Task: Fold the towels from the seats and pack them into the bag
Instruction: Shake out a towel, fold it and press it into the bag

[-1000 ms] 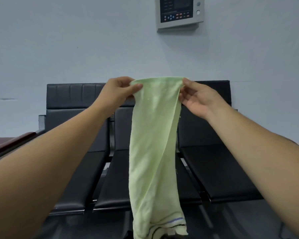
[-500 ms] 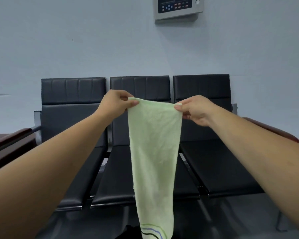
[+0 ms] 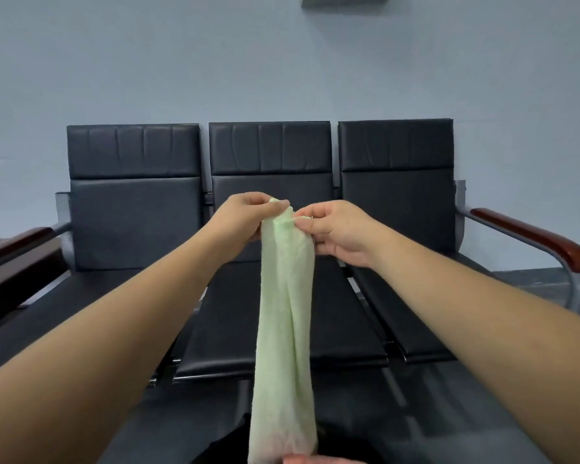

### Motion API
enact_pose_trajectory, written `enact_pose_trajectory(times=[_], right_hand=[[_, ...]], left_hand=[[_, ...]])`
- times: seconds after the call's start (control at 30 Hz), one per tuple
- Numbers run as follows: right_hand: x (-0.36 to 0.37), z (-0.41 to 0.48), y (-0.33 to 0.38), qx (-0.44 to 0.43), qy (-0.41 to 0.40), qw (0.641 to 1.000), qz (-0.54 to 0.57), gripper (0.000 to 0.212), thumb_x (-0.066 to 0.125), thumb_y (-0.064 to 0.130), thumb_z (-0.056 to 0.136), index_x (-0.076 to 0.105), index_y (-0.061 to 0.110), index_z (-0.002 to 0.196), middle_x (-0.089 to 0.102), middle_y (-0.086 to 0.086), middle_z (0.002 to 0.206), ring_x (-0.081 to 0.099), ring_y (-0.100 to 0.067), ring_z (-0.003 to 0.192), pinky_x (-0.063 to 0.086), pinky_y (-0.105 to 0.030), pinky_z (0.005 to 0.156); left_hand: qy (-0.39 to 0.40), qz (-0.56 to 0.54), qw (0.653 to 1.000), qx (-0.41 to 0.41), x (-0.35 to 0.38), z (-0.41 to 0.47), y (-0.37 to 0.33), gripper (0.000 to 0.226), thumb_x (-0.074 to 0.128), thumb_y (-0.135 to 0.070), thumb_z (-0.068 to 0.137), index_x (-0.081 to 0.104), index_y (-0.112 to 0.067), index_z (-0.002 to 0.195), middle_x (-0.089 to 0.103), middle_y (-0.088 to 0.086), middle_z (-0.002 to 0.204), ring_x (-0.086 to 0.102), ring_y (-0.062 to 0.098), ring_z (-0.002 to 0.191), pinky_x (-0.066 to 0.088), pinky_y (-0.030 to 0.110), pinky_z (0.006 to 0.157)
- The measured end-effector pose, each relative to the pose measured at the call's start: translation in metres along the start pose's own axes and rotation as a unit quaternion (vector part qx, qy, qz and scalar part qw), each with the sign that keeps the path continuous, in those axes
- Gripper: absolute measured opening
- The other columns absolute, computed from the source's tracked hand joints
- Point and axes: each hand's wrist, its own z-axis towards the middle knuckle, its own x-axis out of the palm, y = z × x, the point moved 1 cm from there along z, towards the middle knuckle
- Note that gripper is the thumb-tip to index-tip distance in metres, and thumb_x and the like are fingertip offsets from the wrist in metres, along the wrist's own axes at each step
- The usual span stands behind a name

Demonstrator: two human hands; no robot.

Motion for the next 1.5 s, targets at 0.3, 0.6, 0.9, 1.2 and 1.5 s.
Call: enact_pose_trajectory(times=[0.3, 0.6, 0.9, 1.2, 1.5], right_hand=[[-0.033, 0.019, -0.014, 0.029, -0.108, 0.970, 0.216, 0.029, 0.067, 0.011, 0.096, 0.070, 0.000, 0.122, 0.072, -0.015, 0.120, 0.071, -0.022, 0.093, 0.062, -0.039, 0.085], [-0.032, 0.017, -0.132, 0.226, -0.157, 0.930, 0.242, 0.038, 0.066, 0.017, 0.097, 0.061, 0.001, 0.131, 0.075, -0.013, 0.110, 0.076, -0.023, 0.088, 0.060, -0.036, 0.066], [0.017, -0.004, -0.195, 0.233, 0.095, 0.931, 0.265, 0.057, 0.054, 0.050, 0.100, 0.053, 0.016, 0.146, 0.057, -0.012, 0.146, 0.052, -0.030, 0.137, 0.035, -0.053, 0.117], [0.018, 0.002, -0.173, 0.149, -0.122, 0.937, 0.291, 0.039, 0.073, 0.006, 0.088, 0.064, -0.007, 0.124, 0.073, -0.021, 0.115, 0.072, -0.032, 0.107, 0.059, -0.043, 0.092], [0.006, -0.006, -0.160, 0.191, -0.071, 0.968, 0.145, 0.026, 0.065, 0.017, 0.098, 0.067, 0.008, 0.122, 0.076, -0.010, 0.114, 0.073, -0.027, 0.105, 0.057, -0.049, 0.095]], left_hand=[[0.241, 0.030, 0.952, -0.185, 0.014, -0.031, 0.110, 0.038, 0.075, -0.017, 0.088, 0.068, -0.007, 0.124, 0.072, 0.006, 0.123, 0.068, 0.023, 0.116, 0.048, 0.043, 0.109], [0.077, -0.301, 0.932, -0.189, 0.037, -0.031, 0.129, 0.042, 0.063, -0.026, 0.094, 0.062, -0.004, 0.130, 0.069, 0.016, 0.126, 0.068, 0.030, 0.116, 0.056, 0.042, 0.092], [0.044, -0.394, 0.892, -0.214, 0.017, -0.032, 0.165, 0.049, 0.049, -0.032, 0.102, 0.053, -0.001, 0.139, 0.062, 0.019, 0.136, 0.063, 0.032, 0.123, 0.057, 0.043, 0.096], [0.129, -0.069, 0.964, -0.222, -0.001, -0.043, 0.185, 0.031, 0.066, -0.010, 0.094, 0.066, -0.012, 0.125, 0.073, 0.009, 0.119, 0.070, 0.027, 0.112, 0.056, 0.042, 0.096], [-0.017, -0.207, 0.956, -0.208, -0.006, -0.045, 0.177, 0.029, 0.060, -0.025, 0.099, 0.072, -0.003, 0.113, 0.075, 0.009, 0.098, 0.071, 0.021, 0.085, 0.060, 0.029, 0.074]])
